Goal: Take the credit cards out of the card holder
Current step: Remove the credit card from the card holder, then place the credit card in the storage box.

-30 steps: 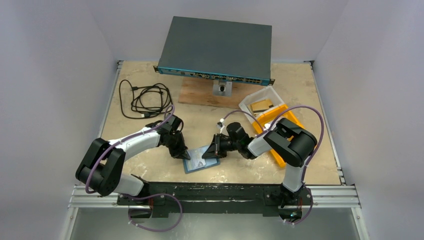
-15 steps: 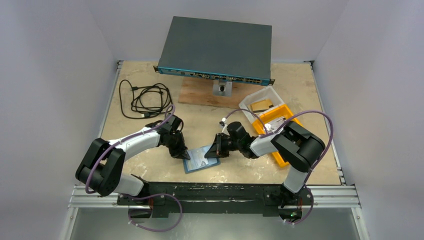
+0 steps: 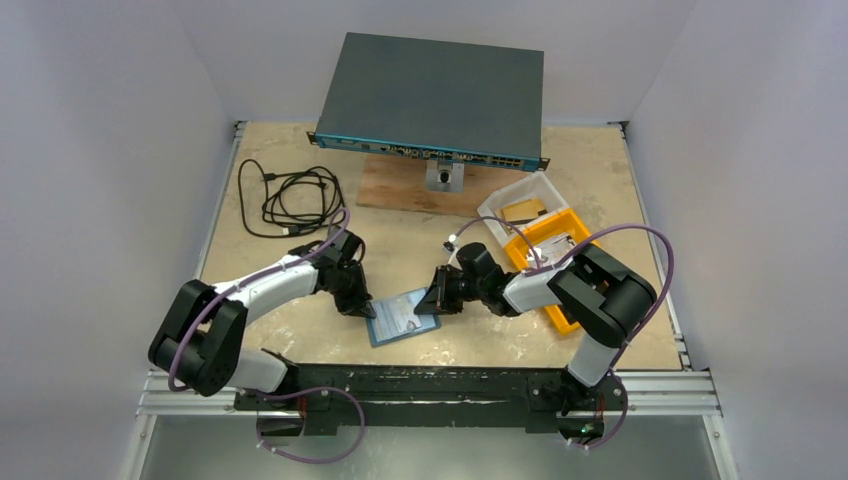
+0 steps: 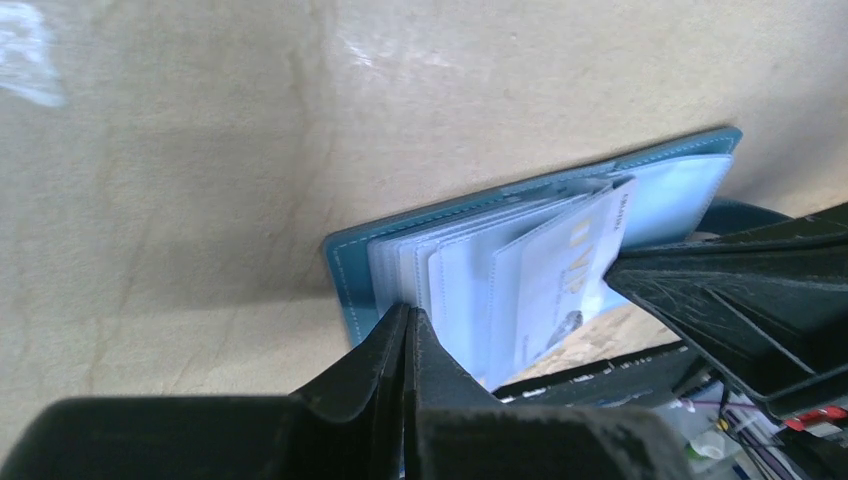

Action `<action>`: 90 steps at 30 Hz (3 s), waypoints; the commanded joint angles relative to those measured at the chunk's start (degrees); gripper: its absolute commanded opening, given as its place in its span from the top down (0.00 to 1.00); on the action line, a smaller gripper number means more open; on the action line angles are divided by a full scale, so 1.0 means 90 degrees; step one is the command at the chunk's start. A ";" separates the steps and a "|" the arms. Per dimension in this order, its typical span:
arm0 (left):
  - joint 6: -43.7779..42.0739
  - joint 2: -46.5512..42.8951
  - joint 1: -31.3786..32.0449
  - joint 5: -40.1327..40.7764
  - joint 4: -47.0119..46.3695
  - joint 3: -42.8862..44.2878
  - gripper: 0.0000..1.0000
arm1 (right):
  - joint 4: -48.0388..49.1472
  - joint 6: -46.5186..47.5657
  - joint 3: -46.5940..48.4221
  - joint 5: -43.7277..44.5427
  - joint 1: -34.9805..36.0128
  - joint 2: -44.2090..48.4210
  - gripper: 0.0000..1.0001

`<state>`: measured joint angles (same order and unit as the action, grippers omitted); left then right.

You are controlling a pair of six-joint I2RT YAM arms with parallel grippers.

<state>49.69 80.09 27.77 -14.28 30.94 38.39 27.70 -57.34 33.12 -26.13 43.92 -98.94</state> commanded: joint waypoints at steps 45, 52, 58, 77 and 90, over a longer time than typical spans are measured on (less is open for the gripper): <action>-0.0130 0.1150 0.0781 0.0543 0.0001 0.0288 1.00 | 0.0261 0.0116 0.0155 -0.0533 -0.0031 -0.0146 1.00; -0.0156 0.1036 0.0734 0.0645 0.0013 0.0080 1.00 | -0.0693 0.0478 0.0063 0.0030 -0.0244 0.0535 1.00; -0.0214 0.0823 0.0726 0.0557 -0.0154 0.0045 1.00 | -0.1483 0.0683 0.0101 0.0335 -0.0381 0.1257 1.00; -0.1095 -0.0898 0.0735 0.0269 0.0830 0.1707 0.50 | -0.3891 0.0466 0.0425 0.1944 -0.0996 0.3816 1.00; -0.1389 -0.1510 0.0733 0.0116 0.1109 0.1668 0.43 | -0.5984 0.0510 0.0995 0.3448 -0.3081 0.5058 1.00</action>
<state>39.22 68.55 34.52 -12.62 40.18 52.82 -19.62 -53.10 38.06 -1.28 22.06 -54.17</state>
